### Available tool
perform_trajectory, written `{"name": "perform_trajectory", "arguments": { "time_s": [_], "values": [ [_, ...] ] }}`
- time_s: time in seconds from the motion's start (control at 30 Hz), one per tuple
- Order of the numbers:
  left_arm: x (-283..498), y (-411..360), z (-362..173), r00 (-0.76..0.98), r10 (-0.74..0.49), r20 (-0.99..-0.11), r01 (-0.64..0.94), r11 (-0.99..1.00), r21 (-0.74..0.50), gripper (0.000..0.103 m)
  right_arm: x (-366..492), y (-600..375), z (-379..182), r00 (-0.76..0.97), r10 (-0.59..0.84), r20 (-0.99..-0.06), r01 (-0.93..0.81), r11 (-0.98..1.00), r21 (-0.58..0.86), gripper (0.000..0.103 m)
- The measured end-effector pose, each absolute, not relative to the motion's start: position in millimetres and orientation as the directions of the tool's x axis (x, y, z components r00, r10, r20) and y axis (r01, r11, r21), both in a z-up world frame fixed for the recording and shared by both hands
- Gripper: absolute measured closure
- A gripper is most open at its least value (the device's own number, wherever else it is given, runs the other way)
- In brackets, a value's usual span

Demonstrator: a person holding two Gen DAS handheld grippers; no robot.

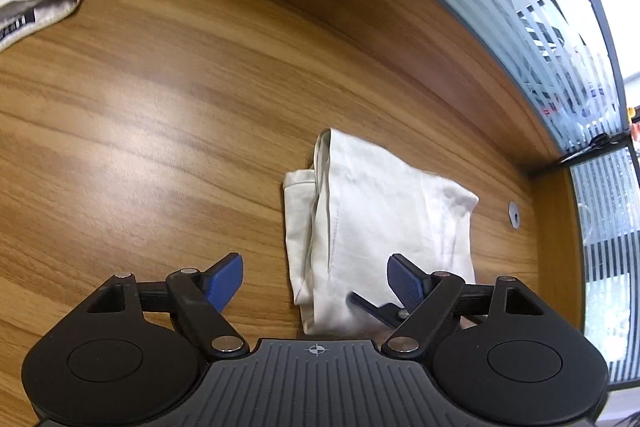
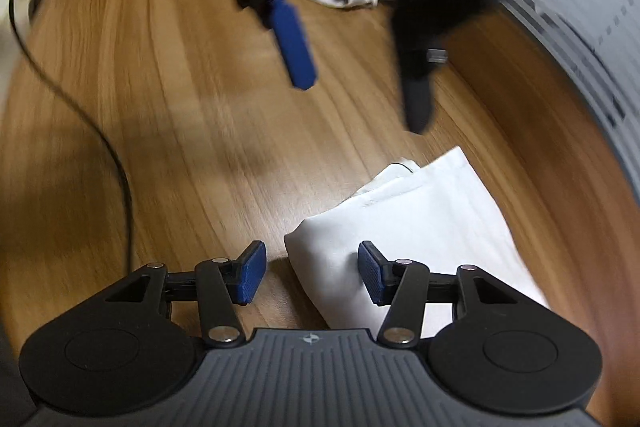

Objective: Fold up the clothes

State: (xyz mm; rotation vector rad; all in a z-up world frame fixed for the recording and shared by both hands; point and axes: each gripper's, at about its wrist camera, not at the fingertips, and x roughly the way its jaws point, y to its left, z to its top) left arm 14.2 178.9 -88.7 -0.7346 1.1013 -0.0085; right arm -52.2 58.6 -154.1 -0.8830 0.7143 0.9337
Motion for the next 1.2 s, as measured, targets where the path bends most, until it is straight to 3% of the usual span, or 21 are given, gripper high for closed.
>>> {"name": "perform_trajectory", "arguments": {
  "time_s": [0.1, 0.13, 0.17, 0.27, 0.6, 0.73, 0.8, 0.93, 1.03, 1.07, 1.2],
  "values": [
    [14.7, 180.5, -95.9, 0.468, -0.387, -0.795, -0.374, 0.728, -0.575, 0.022, -64.8, 66.0, -167.7, 0.485, 0.334, -0.808, -0.874, 0.230, -0.429, 0.048],
    [14.9, 181.0, -98.3, 0.465, -0.397, -0.791, -0.385, 0.714, -0.585, 0.021, -67.4, 66.9, -171.0, 0.497, 0.326, -0.804, -0.867, 0.210, -0.452, 0.054],
    [15.0, 181.5, -100.7, 0.463, -0.408, -0.787, -0.395, 0.700, -0.595, 0.021, -69.0, 67.4, -173.6, 0.510, 0.318, -0.800, -0.860, 0.198, -0.470, 0.070],
    [13.8, 183.9, -110.1, 0.460, -0.445, -0.769, -0.436, 0.641, -0.631, 0.015, -66.2, 61.0, -164.4, 0.525, 0.341, -0.780, -0.851, 0.246, -0.465, 0.093],
    [17.5, 166.9, -163.1, 0.516, -0.569, -0.640, -0.563, 0.338, -0.754, 0.009, -57.3, 29.2, -118.5, 0.552, 0.424, -0.718, -0.824, 0.412, -0.389, 0.098],
    [41.9, 150.9, -173.1, 0.485, -0.589, -0.646, -0.542, 0.377, -0.751, 0.010, -55.8, 21.4, -112.4, 0.516, 0.482, -0.708, -0.851, 0.383, -0.359, 0.098],
    [52.6, 146.8, -175.4, 0.480, -0.585, -0.654, -0.526, 0.405, -0.748, 0.016, -55.5, 16.3, -109.3, 0.512, 0.494, -0.703, -0.852, 0.395, -0.343, 0.098],
    [68.8, 142.4, -183.1, 0.453, -0.602, -0.658, -0.532, 0.409, -0.741, 0.059, -56.1, 6.7, -103.0, 0.501, 0.514, -0.696, -0.857, 0.407, -0.316, 0.098],
    [77.0, 132.9, -175.3, 0.441, -0.558, -0.703, -0.487, 0.509, -0.710, 0.084, -53.4, -0.1, -102.1, 0.484, 0.522, -0.703, -0.861, 0.427, -0.276, 0.098],
    [79.3, 129.0, -170.8, 0.438, -0.542, -0.717, -0.462, 0.548, -0.697, 0.089, -50.9, -0.8, -104.6, 0.477, 0.522, -0.707, -0.862, 0.433, -0.262, 0.098],
    [88.3, 119.6, -159.4, 0.418, -0.482, -0.770, -0.409, 0.657, -0.633, 0.091, -40.0, -6.6, -111.1, 0.449, 0.524, -0.724, -0.866, 0.456, -0.206, 0.093]
  ]
}}
